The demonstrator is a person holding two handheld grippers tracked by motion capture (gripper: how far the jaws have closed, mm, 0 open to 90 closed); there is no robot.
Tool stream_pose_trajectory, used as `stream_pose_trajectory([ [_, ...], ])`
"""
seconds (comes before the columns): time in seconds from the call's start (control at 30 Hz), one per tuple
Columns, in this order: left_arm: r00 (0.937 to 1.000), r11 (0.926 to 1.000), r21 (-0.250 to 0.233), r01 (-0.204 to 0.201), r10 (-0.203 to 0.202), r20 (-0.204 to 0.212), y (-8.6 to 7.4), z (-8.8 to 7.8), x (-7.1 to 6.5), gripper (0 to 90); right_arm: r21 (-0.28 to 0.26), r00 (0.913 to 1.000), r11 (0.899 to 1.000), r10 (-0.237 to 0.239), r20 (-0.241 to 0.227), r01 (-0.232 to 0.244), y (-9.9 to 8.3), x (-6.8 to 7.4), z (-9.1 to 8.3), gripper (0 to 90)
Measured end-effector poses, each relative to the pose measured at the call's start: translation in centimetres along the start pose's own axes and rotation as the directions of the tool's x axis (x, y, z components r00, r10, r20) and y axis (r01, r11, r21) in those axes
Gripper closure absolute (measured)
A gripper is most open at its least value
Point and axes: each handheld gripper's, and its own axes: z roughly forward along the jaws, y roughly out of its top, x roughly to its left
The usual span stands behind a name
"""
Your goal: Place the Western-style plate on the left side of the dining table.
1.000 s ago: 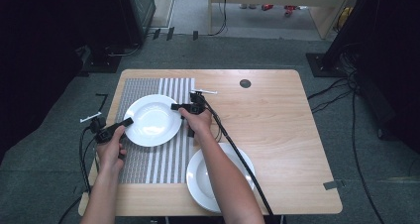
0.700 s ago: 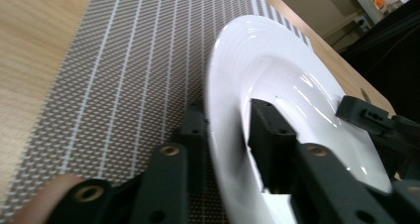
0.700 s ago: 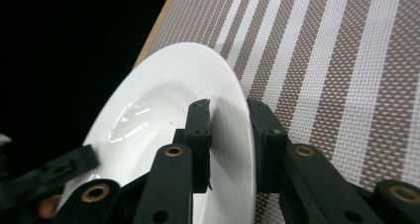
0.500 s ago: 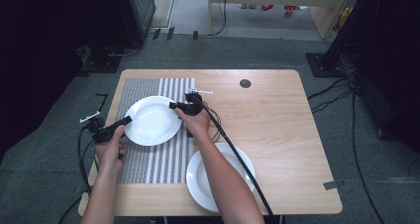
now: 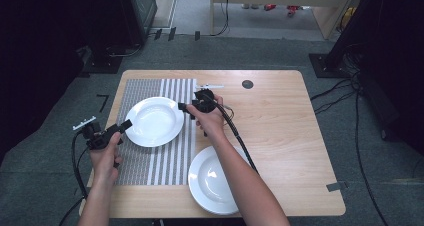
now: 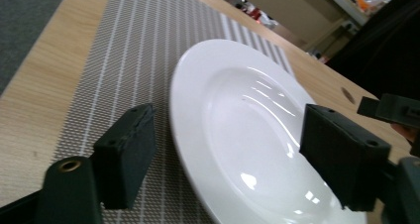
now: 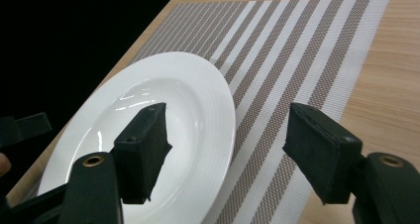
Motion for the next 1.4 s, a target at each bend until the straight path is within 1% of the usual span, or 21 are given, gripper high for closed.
stream_pose_trajectory([
  [0.07,0.9999,0.9999,-0.009,-0.011,0.011,0.008,-0.2,-0.7,-0.2,17.9,-0.006,0.9997,1.000,-0.024,0.004,0.024,-0.2,0.1,-1.1,29.6],
  [0.1,0.9999,0.9998,-0.017,-0.014,0.014,0.008,-0.4,-1.1,-0.4,17.3,-0.014,0.9996,0.999,-0.029,-0.001,0.029,-0.3,0.0,-1.6,29.5],
  [0.17,0.9996,0.9995,-0.021,-0.023,0.024,0.015,-0.8,-1.8,-0.6,15.6,-0.019,0.9991,0.999,-0.041,0.009,0.041,-0.6,-0.1,-2.5,29.4],
  [0.23,0.9991,0.9990,-0.027,-0.035,0.035,0.025,-1.3,-2.4,-0.9,13.8,-0.020,0.9990,0.999,-0.043,0.014,0.043,-1.0,-0.3,-3.2,28.9],
  [0.27,0.9991,0.9990,-0.027,-0.035,0.035,0.025,-1.3,-2.4,-0.9,13.8,-0.020,0.9990,0.999,-0.043,0.014,0.043,-1.0,-0.3,-3.2,28.9],
  [0.3,0.9984,0.9983,-0.020,-0.054,0.054,0.018,-1.9,-3.1,-1.3,13.8,-0.013,0.9991,0.999,-0.040,0.014,0.040,-1.4,-0.7,-4.0,27.6],
  [0.33,0.9976,0.9975,-0.016,-0.068,0.068,0.013,-2.2,-3.4,-1.4,13.8,-0.012,0.9990,0.999,-0.043,0.014,0.044,-1.5,-0.8,-4.3,27.3],
  [0.43,0.9962,0.9962,-0.015,-0.086,0.086,0.014,-2.9,-3.9,-1.6,13.8,-0.009,0.9985,0.998,-0.054,0.009,0.054,-2.0,-1.1,-5.2,26.1],
  [0.5,0.9935,0.9934,-0.007,-0.114,0.114,-0.003,-3.6,-4.3,-1.6,13.8,-0.010,0.9982,0.998,-0.060,0.009,0.060,-2.2,-1.3,-5.8,25.5],
  [0.63,0.9901,0.9909,0.023,-0.132,0.133,-0.043,-4.8,-5.1,-1.3,13.8,-0.010,0.9973,0.997,-0.074,0.006,0.074,-2.9,-1.6,-7.1,24.8],
  [0.67,0.9875,0.9891,0.030,-0.144,0.146,-0.060,-5.2,-5.4,-1.2,13.8,-0.012,0.9969,0.997,-0.078,0.006,0.078,-3.1,-1.6,-7.5,24.8],
  [0.77,0.9819,0.9858,0.033,-0.165,0.167,-0.089,-5.8,-6.2,-1.2,13.8,-0.017,0.9963,0.996,-0.086,0.010,0.086,-3.6,-1.8,-8.4,24.8],
  [0.87,0.9699,0.9792,0.044,-0.198,0.202,-0.135,-6.7,-7.0,-1.3,13.8,-0.024,0.9959,0.996,-0.090,0.005,0.090,-4.2,-2.2,-9.5,24.6],
  [0.97,0.9579,0.9729,0.059,-0.224,0.231,-0.171,-7.5,-7.5,-1.2,13.9,-0.034,0.9954,0.995,-0.095,0.009,0.095,-4.8,-2.6,-10.6,24.3],
  [1.03,0.9526,0.9713,0.061,-0.230,0.238,-0.190,-7.9,-7.7,-1.0,13.8,-0.041,0.9957,0.995,-0.093,0.007,0.093,-5.2,-3.0,-11.4,24.2],
  [1.07,0.9478,0.9698,0.066,-0.235,0.244,-0.206,-8.1,-7.8,-0.9,13.8,-0.045,0.9959,0.995,-0.090,0.008,0.091,-5.3,-3.2,-11.8,24.2],
  [1.13,0.9428,0.9684,0.072,-0.239,0.249,-0.222,-8.4,-7.7,-0.6,13.9,-0.055,0.9963,0.995,-0.085,0.011,0.085,-5.8,-3.8,-12.7,24.2],
  [1.23,0.9295,0.9610,0.099,-0.258,0.275,-0.246,-9.0,-7.2,-0.5,13.9,-0.065,0.9967,0.995,-0.077,0.024,0.078,-6.5,-4.6,-13.9,24.2],
  [1.3,0.9189,0.9518,0.114,-0.285,0.305,-0.250,-9.2,-6.9,-0.7,13.9,-0.069,0.9969,0.995,-0.073,0.030,0.075,-6.9,-5.1,-14.7,24.0],
  [1.33,0.9091,0.9437,0.120,-0.308,0.329,-0.255,-9.4,-6.7,-1.0,13.9,-0.072,0.9968,0.995,-0.073,0.033,0.075,-7.0,-5.3,-15.0,24.0],
  [1.4,0.8952,0.9306,0.143,-0.337,0.364,-0.258,-9.7,-6.4,-1.2,13.9,-0.084,0.9970,0.994,-0.067,0.039,0.070,-7.4,-5.8,-15.9,23.9],
])
